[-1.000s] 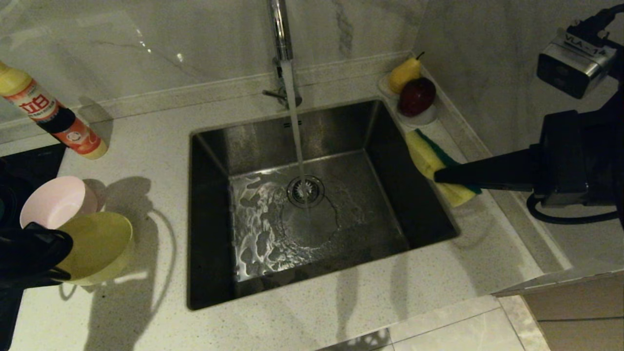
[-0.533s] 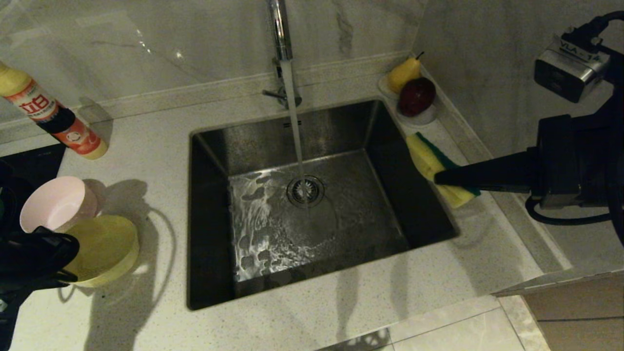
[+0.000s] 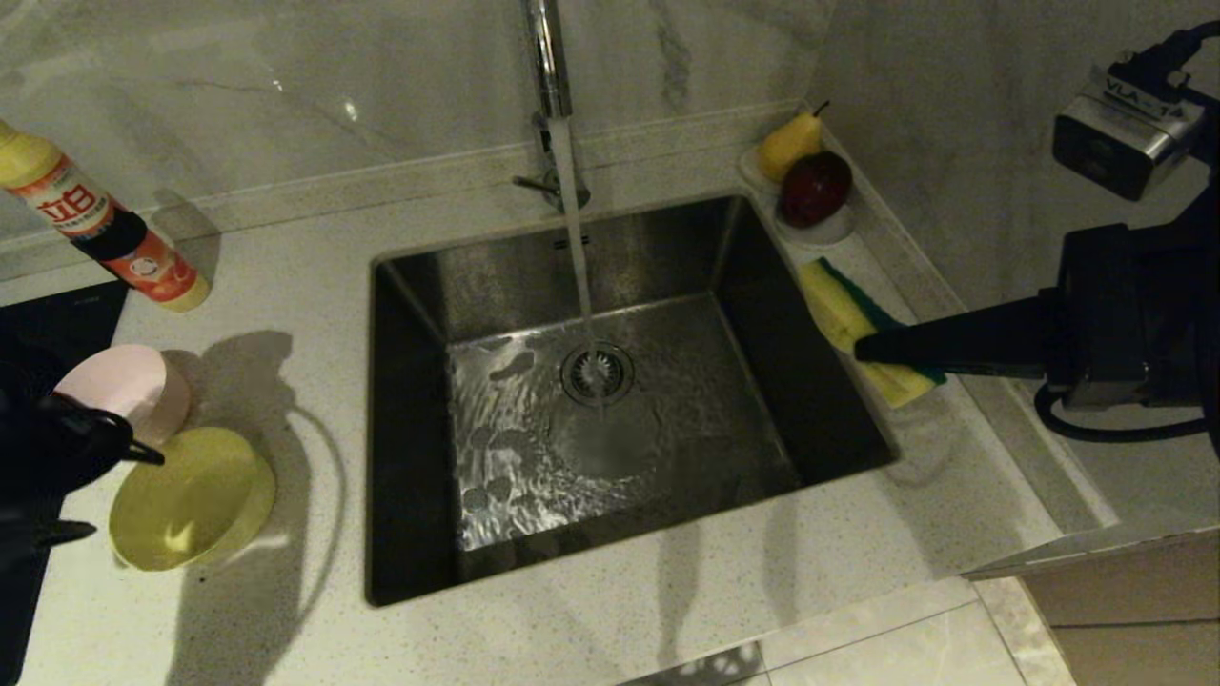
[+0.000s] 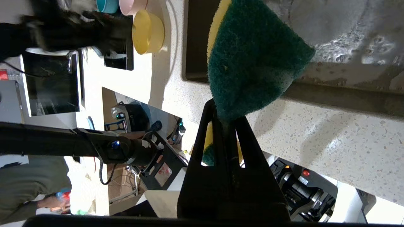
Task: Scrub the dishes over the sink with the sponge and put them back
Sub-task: Place the bowl on the table, then put down the sponge
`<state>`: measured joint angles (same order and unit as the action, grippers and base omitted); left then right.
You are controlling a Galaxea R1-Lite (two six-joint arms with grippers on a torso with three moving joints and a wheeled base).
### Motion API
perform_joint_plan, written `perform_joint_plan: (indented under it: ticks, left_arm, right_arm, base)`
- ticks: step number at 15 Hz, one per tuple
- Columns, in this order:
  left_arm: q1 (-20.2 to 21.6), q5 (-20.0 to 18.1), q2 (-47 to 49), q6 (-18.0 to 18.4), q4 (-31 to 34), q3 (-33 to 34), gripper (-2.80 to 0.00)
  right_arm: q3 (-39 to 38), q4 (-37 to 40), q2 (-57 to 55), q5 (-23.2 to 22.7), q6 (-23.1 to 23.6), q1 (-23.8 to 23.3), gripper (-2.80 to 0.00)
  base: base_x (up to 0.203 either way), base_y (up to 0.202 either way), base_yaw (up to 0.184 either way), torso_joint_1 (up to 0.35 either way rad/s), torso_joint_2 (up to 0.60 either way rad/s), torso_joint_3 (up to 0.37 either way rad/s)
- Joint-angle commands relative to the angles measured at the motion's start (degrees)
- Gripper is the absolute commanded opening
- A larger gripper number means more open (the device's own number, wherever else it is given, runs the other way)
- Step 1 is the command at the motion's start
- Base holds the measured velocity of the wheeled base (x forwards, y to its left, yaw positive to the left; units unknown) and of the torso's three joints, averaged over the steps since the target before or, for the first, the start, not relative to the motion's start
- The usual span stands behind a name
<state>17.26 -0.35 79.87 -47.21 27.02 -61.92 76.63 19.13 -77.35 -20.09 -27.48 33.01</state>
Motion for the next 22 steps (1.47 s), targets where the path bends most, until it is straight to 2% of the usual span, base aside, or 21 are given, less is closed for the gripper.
perform_joint_plan:
  ticks: [1, 3, 5, 6, 8, 11, 12, 16, 18, 22]
  left_arm:
    - [-1.5, -1.4, -4.4, 9.4, -0.9, -6.0, 0.0]
    - [-3.1, -3.6, -4.2, 20.5, -3.0, -11.6, 0.0]
    - [-5.5, -4.4, -3.2, 30.0, -3.7, -17.0, 0.0]
    - [-6.5, -4.4, -3.0, 34.6, -4.0, -18.7, -2.8]
    - [-7.7, -4.8, -1.7, 43.3, -7.5, -21.1, -2.8]
    - [-10.5, -4.8, 1.2, 53.5, -25.5, -20.2, -2.8]
    - [-12.6, -4.8, 0.9, 55.1, -29.2, -18.5, -2.8]
    - [-21.0, -5.1, -13.0, 57.7, -32.8, -5.6, -2.8]
    - [-22.7, -4.4, -22.8, 58.9, -33.1, 0.9, -2.8]
    - [-23.4, 3.3, -42.6, 58.2, -33.0, 14.4, -2.8]
  right_arm:
    - [-0.1, 0.2, 0.6, -0.1, -0.1, 0.0, -2.8]
    - [-0.1, 0.5, 1.3, -0.1, 0.0, 0.0, -2.8]
    - [-0.2, 0.7, 1.3, -0.1, 0.0, 0.0, -2.8]
    - [-0.2, 0.7, 1.3, 0.0, 0.0, 0.0, -2.8]
    - [-0.6, 0.6, 1.5, 0.0, 0.0, -0.4, -2.8]
    - [-0.8, 0.6, 1.5, 0.0, -0.1, -2.2, -2.8]
    - [-0.9, 0.6, 1.6, 0.0, -0.1, -2.8, -2.8]
    - [-1.6, 0.3, 2.1, 0.0, -0.2, -3.8, -2.8]
    - [-1.7, 0.4, 2.5, 0.0, -0.2, -3.8, -2.8]
    - [-1.6, 0.2, 2.5, 0.0, -0.2, -3.8, -2.8]
  base:
    - [0.0, 0.0, 0.0, 0.0, 0.0, 0.0]
    - [0.0, 0.0, 0.0, 0.0, 0.0, 0.0]
    - [0.0, 0.0, 0.0, 0.0, 0.0, 0.0]
    - [0.0, 0.0, 0.0, 0.0, 0.0, 0.0]
    - [0.0, 0.0, 0.0, 0.0, 0.0, 0.0]
    - [0.0, 0.0, 0.0, 0.0, 0.0, 0.0]
    - [0.0, 0.0, 0.0, 0.0, 0.0, 0.0]
    - [0.0, 0.0, 0.0, 0.007, 0.0, 0.001]
    - [0.0, 0.0, 0.0, 0.0, 0.0, 0.0]
    - [0.0, 0.0, 0.0, 0.0, 0.0, 0.0]
